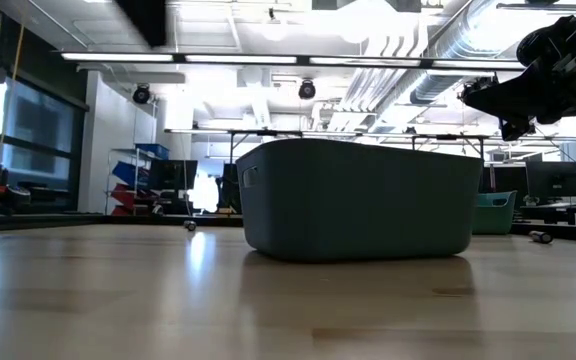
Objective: Sort batteries
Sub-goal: Put the silver battery into the blue bin
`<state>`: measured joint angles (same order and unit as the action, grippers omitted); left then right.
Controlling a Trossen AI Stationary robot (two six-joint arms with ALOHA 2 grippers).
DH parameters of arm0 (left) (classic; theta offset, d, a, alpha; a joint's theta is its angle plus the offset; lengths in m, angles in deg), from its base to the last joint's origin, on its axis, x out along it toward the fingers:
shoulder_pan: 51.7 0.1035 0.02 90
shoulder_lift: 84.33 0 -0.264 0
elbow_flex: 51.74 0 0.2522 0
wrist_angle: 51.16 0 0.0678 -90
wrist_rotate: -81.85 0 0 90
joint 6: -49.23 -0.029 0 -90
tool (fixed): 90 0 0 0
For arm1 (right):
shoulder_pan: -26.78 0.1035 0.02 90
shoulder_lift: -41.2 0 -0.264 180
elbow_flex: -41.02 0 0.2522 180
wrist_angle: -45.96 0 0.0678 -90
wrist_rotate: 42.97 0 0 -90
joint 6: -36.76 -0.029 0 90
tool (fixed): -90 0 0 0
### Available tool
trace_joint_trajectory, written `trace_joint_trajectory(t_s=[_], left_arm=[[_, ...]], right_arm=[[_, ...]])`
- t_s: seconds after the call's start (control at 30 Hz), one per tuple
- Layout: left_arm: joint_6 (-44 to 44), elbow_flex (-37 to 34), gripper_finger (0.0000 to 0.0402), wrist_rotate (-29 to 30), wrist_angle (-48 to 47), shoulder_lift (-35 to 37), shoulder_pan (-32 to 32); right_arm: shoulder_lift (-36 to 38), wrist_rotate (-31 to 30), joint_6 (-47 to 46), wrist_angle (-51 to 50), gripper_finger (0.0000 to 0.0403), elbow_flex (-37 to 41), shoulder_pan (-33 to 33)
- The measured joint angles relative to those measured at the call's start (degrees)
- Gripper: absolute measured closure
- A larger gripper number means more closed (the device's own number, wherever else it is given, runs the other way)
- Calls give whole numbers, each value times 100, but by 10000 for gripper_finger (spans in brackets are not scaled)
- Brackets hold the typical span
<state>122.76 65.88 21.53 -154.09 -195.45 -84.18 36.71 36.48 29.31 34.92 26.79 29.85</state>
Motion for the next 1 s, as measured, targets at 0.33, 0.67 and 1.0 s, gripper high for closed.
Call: trace_joint_trajectory(t_s=[0.33, 0.67, 1.0], left_arm=[[3521, -844, 220, -1676, 174, 149, -1452], [5188, -1850, 204, -3018, 1729, 147, -2222], [5244, -2405, 224, -3526, 1741, 158, -2229]], right_arm=[[0, 1, 0, -1, 403, 0, -1], [0, -1, 1, -2, 403, 0, 0], [0, -1, 0, -2, 403, 0, -1]])
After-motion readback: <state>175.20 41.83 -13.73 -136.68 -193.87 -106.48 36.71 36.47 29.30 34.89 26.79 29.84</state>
